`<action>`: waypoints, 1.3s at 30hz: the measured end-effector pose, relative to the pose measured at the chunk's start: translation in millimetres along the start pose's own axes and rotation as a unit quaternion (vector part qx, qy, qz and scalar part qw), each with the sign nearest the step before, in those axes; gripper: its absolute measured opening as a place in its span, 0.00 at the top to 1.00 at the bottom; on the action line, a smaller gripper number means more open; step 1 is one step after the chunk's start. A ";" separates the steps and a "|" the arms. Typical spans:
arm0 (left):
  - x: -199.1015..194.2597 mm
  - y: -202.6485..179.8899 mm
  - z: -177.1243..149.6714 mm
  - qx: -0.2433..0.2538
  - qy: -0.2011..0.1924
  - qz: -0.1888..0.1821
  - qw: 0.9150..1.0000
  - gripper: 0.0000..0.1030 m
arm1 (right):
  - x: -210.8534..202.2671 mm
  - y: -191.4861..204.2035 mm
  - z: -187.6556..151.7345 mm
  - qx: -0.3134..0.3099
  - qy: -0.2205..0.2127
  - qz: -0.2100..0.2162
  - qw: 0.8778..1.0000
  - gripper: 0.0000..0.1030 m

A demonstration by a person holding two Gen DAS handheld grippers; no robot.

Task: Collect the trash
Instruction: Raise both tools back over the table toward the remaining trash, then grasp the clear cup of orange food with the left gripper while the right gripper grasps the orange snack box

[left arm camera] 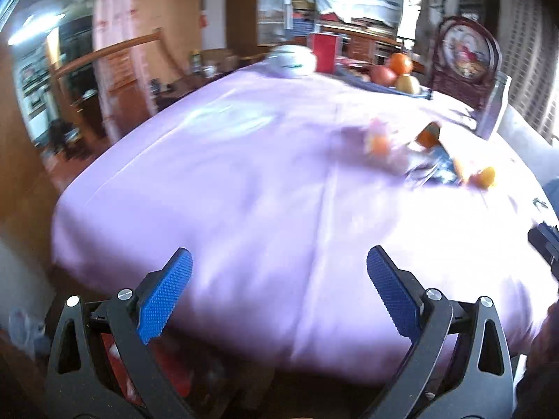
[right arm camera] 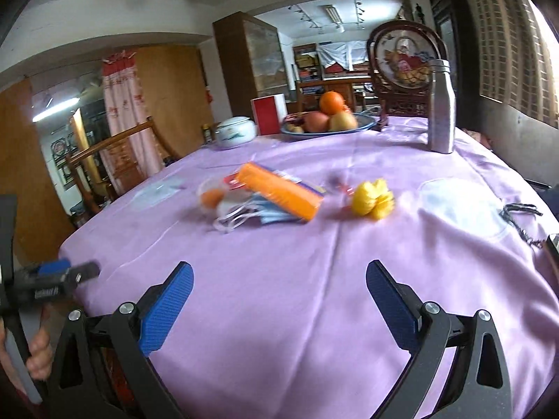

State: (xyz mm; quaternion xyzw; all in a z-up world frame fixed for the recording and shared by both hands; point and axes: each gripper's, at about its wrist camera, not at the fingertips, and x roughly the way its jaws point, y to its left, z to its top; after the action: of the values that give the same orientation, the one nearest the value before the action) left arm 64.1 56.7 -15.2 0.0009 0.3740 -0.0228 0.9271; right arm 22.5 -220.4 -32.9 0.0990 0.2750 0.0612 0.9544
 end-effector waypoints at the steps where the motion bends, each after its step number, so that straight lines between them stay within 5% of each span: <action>1: 10.1 -10.4 13.3 0.007 0.001 -0.003 1.000 0.07 | 2.2 -3.0 2.8 0.003 0.000 -0.002 1.000 0.06; 5: 50.1 -46.4 56.1 0.029 0.017 -0.021 0.999 0.06 | 11.1 -23.8 17.9 0.018 0.000 -0.006 1.000 0.06; 9: 95.5 -70.0 92.2 0.025 0.054 -0.044 0.997 0.06 | 20.8 -44.9 24.4 0.071 0.015 0.043 0.996 0.05; 14: 133.0 -74.8 104.5 0.013 0.094 -0.055 0.994 0.08 | 26.0 -55.1 22.9 0.103 0.027 0.062 0.992 0.05; 15: 137.4 -75.5 103.9 0.016 0.093 -0.052 0.994 0.12 | 27.2 -56.7 21.8 0.111 0.030 0.069 0.991 0.05; 18: 133.8 -70.9 95.5 0.005 0.091 -0.092 0.992 0.64 | 33.2 -65.4 16.6 0.141 0.048 0.093 0.984 0.05; 22: 81.8 -48.8 75.0 -0.014 0.017 -0.067 0.998 0.66 | 35.1 -66.4 15.3 0.153 0.059 0.088 0.982 0.05; 26: 45.3 -23.2 48.0 -0.029 -0.022 -0.052 0.998 0.66 | 43.7 -45.1 32.3 0.117 0.065 0.084 0.987 0.05; 33: 52.5 -3.5 30.2 -0.039 -0.013 -0.045 0.998 0.65 | 102.3 -12.4 80.0 0.120 0.095 0.112 0.982 0.05; 37: 56.6 -0.3 23.7 -0.035 -0.001 -0.051 0.998 0.24 | 132.7 -8.4 91.4 0.103 0.121 0.091 0.983 0.05; 39: 61.9 2.0 18.0 -0.032 0.000 -0.034 0.999 0.22 | 149.9 -8.5 95.6 0.089 0.138 0.083 0.983 0.05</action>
State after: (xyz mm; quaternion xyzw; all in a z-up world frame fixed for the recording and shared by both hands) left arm 121.2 55.8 -45.2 -0.0413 0.3743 -0.0420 0.9254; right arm 200.5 -217.9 -32.4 0.1966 0.3990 0.1280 0.8864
